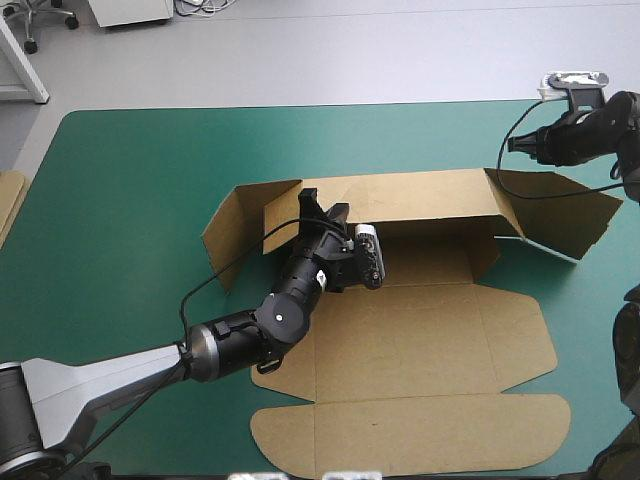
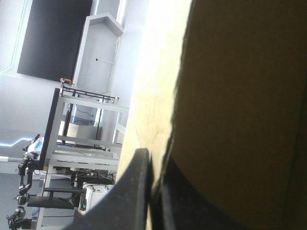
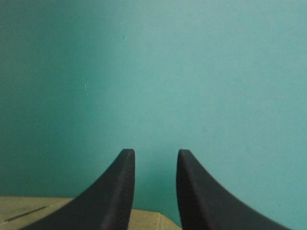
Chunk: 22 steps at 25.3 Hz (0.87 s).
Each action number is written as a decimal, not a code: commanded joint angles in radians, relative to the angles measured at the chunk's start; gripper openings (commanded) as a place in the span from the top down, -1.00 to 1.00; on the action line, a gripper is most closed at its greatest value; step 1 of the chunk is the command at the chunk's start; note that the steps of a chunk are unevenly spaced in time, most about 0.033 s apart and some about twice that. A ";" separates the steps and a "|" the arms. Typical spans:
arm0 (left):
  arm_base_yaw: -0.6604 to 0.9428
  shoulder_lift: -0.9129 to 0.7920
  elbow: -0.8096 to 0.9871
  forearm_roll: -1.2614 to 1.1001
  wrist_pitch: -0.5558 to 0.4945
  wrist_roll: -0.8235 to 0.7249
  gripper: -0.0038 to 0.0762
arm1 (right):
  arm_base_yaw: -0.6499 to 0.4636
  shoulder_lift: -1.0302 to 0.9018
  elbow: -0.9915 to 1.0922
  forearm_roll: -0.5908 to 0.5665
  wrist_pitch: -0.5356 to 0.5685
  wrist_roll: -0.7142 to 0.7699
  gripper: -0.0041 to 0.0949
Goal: Fold the box
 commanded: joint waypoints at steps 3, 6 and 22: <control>-0.004 -0.031 -0.012 0.038 -0.011 -0.029 0.93 | -0.007 -0.039 -0.040 0.053 0.074 -0.043 0.41; -0.004 -0.031 -0.012 0.038 -0.011 -0.029 0.93 | -0.009 -0.039 -0.036 0.077 0.127 -0.061 0.41; -0.004 -0.031 -0.012 0.038 -0.006 -0.028 0.93 | -0.081 -0.162 0.242 0.205 0.111 -0.175 0.54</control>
